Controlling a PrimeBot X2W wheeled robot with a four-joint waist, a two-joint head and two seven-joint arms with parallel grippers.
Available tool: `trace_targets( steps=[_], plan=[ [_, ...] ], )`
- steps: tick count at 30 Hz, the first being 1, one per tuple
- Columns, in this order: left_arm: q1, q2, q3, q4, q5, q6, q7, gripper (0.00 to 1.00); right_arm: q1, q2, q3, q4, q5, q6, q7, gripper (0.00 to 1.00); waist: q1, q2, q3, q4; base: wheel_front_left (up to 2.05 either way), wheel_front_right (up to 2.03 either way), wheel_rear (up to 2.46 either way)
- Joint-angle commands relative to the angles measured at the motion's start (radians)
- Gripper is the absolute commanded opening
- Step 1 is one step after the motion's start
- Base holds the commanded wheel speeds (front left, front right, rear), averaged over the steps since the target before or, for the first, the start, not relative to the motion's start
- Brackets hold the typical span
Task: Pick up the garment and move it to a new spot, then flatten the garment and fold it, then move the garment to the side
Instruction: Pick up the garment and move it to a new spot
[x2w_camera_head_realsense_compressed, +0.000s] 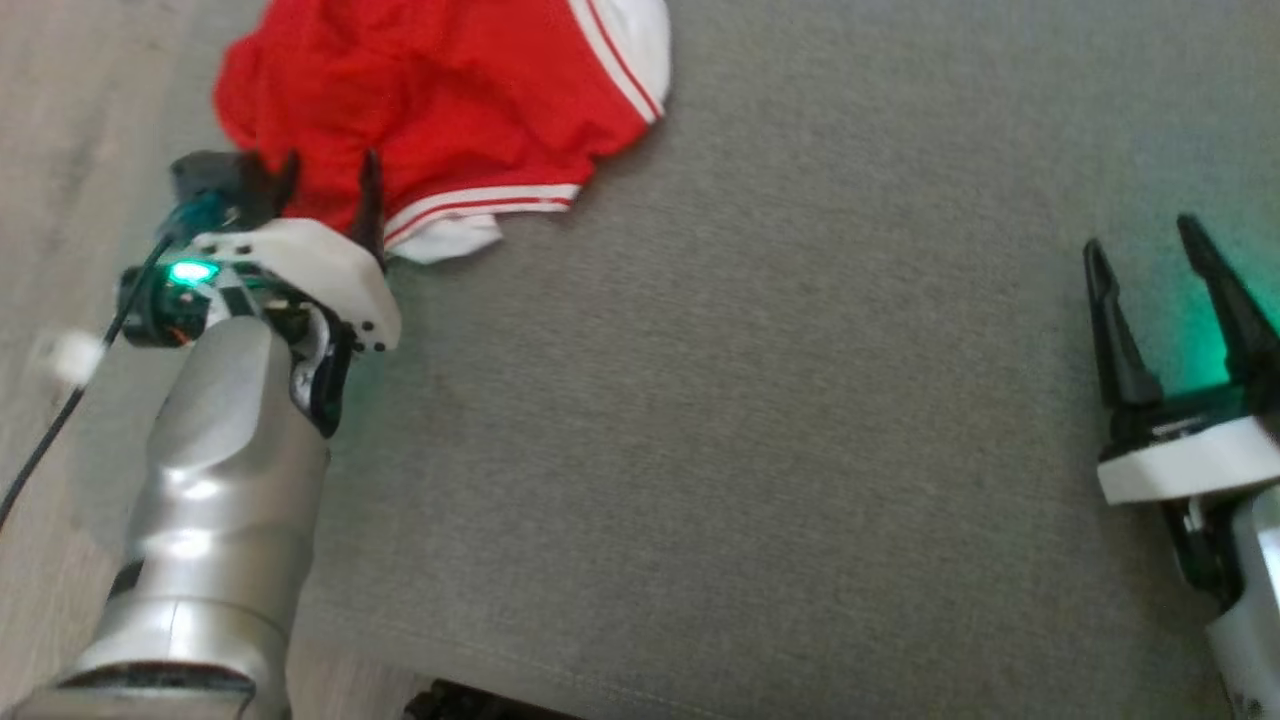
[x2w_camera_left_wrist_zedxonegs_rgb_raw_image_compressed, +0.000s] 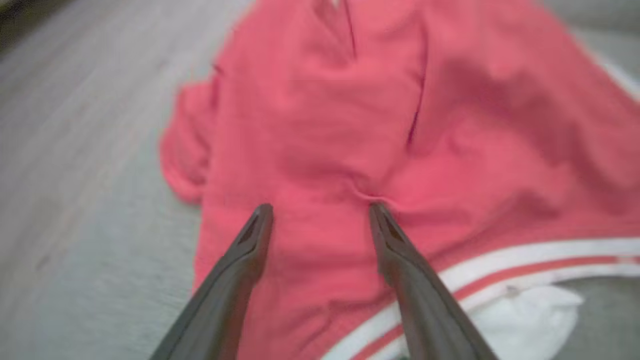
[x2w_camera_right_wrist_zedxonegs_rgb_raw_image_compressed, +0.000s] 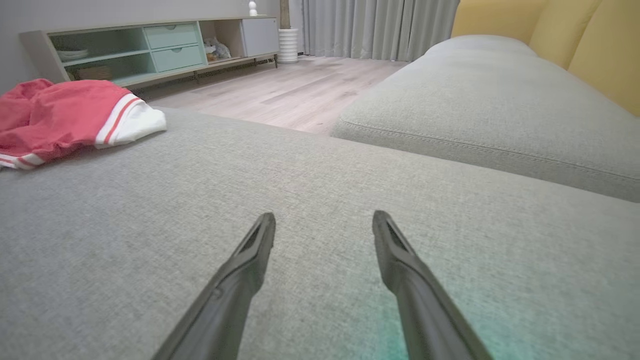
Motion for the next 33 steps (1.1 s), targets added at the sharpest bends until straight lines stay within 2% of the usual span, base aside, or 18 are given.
trace_targets(
  steps=[1,4,6,7,13,17,21,27,33],
  plan=[
    [-0.017,0.042,0.009,0.020,-0.015,-0.009,0.046,1.00,-0.002,-0.017,0.019,-0.027,-0.006,0.007,-0.010,1.00,-0.0003,0.0000,0.039,-0.040,0.00,0.00,0.00],
    [-0.042,0.044,-0.005,0.091,-0.045,-0.019,0.107,1.00,-0.008,-0.011,0.023,-0.028,-0.006,0.007,-0.010,1.00,-0.0003,0.0000,0.045,-0.058,0.00,0.00,0.00],
    [-0.048,0.052,-0.023,0.110,-0.052,-0.022,0.098,1.00,-0.010,-0.002,0.021,-0.026,-0.008,0.007,-0.010,1.00,-0.0003,0.0000,0.044,-0.067,0.00,0.00,0.00],
    [-0.048,0.053,-0.037,0.112,-0.057,-0.023,0.086,0.00,-0.011,0.003,0.019,-0.025,-0.009,0.007,-0.010,1.00,-0.0003,0.0000,0.043,-0.072,0.00,0.00,0.00],
    [-0.046,0.089,-0.117,0.075,-0.111,-0.024,-0.026,0.00,-0.008,0.036,0.009,-0.014,-0.012,0.007,-0.010,1.00,-0.0003,0.0000,0.008,-0.093,0.00,0.00,0.00],
    [-0.062,0.132,-0.141,0.035,-0.136,-0.024,-0.161,0.00,0.005,0.076,-0.005,0.003,-0.013,0.007,-0.010,1.00,-0.0003,0.0000,-0.059,-0.119,0.00,0.00,0.00],
    [-0.086,0.158,-0.179,-0.018,-0.159,-0.024,-0.227,0.00,0.023,0.126,-0.015,0.011,-0.013,0.007,-0.010,1.00,-0.0003,0.0000,-0.152,-0.165,0.00,0.00,0.00],
    [-0.127,0.178,-0.258,-0.166,-0.207,-0.024,-0.239,0.00,0.074,0.194,-0.026,0.015,-0.010,0.007,-0.010,1.00,-0.0003,0.0000,-0.290,-0.265,0.00,0.00,0.00],
    [-0.169,0.192,-0.347,-0.357,-0.282,-0.024,-0.168,0.00,0.121,0.241,-0.034,0.004,-0.010,0.007,-0.010,1.00,-0.0003,0.0000,-0.366,-0.391,0.00,0.00,0.00]
  ],
)
